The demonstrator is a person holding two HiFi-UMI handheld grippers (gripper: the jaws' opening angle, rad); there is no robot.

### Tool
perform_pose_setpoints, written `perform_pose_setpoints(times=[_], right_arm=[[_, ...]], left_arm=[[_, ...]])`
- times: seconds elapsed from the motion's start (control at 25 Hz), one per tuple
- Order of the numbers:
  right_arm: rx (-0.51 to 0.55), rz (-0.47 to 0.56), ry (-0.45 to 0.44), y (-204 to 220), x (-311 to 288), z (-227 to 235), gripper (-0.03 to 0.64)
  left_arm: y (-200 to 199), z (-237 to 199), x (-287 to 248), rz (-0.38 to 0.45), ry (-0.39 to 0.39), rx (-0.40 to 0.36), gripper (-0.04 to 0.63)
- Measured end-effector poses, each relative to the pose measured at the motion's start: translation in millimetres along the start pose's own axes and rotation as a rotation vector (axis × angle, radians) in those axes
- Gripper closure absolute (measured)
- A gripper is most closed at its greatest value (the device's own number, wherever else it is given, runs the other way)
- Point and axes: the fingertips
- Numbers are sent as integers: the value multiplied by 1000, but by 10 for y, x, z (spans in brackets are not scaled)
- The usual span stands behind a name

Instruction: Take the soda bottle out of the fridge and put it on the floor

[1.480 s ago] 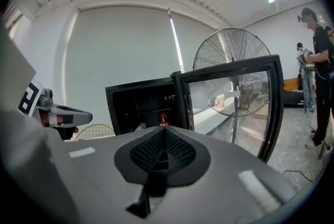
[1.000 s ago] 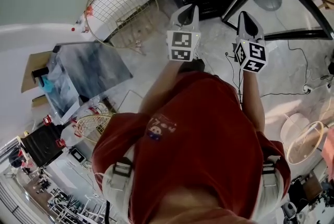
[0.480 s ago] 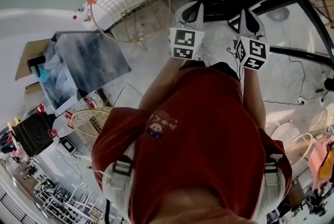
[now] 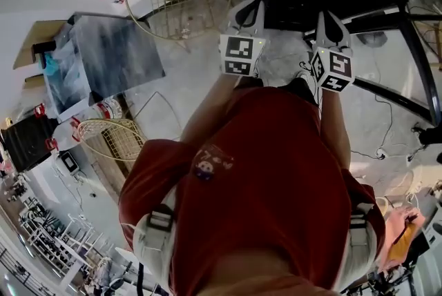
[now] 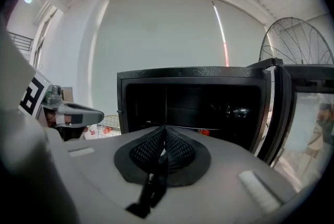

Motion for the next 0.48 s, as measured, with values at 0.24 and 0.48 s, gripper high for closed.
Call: perform_pose_setpoints(times=[0.24,0.48], right_arm=[[-10,7,-132,44,-74,446,615],[-50,6,-177,118,-121,1008,615]], left_arm=[[44,208,-153,-9,-162,26,595],[6,651,-367,-9,-264,66,595]])
Point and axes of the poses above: the fingertips, and each gripper's own axes: x backward along the fingers, z to its right, y out of its underside, and after that the axes turned 4 degrees about y, right-handed
